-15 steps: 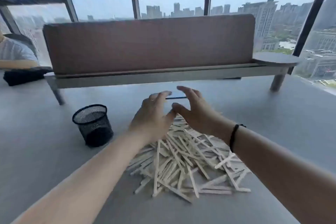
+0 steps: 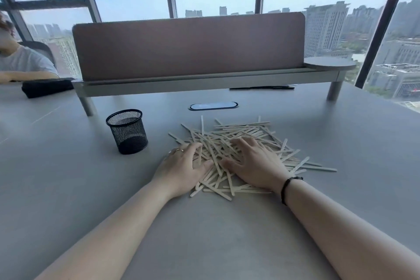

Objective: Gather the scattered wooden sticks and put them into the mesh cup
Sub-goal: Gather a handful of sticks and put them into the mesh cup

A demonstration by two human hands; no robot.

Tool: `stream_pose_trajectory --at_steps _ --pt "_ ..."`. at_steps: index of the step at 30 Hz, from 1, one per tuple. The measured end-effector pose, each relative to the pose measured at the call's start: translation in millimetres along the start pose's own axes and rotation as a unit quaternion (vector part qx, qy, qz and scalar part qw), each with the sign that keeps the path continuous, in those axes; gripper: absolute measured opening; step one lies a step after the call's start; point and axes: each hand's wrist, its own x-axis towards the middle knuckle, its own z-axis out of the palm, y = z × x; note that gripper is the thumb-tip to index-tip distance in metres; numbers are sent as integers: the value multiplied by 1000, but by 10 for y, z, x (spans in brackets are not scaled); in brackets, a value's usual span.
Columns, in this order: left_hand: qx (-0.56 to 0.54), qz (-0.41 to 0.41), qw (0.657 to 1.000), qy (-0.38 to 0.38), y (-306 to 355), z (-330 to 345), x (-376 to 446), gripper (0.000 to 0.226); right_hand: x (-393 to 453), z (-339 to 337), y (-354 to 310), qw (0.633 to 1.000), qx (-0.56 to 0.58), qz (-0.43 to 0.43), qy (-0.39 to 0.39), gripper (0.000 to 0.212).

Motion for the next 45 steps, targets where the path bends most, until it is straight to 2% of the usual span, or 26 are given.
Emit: stream_pose_trajectory --at_steps 9,18,24,31,37,45 --pt "-16 30 999 -6 16 30 103 72 123 96 21 997 -56 -45 36 65" --pt "-8 58 998 19 -10 70 141 79 292 136 36 994 -71 -45 69 61" --pt "-73 58 995 26 -37 66 146 71 312 94 125 995 -34 -65 73 45" --pt "-126 49 988 73 -50 28 129 42 230 49 191 994 -28 -82 66 33" --pt "-148 39 984 85 -29 -5 108 35 198 17 176 989 39 -86 117 29" --pt "-54 69 989 121 29 -31 65 40 176 3 129 966 167 -97 173 31"
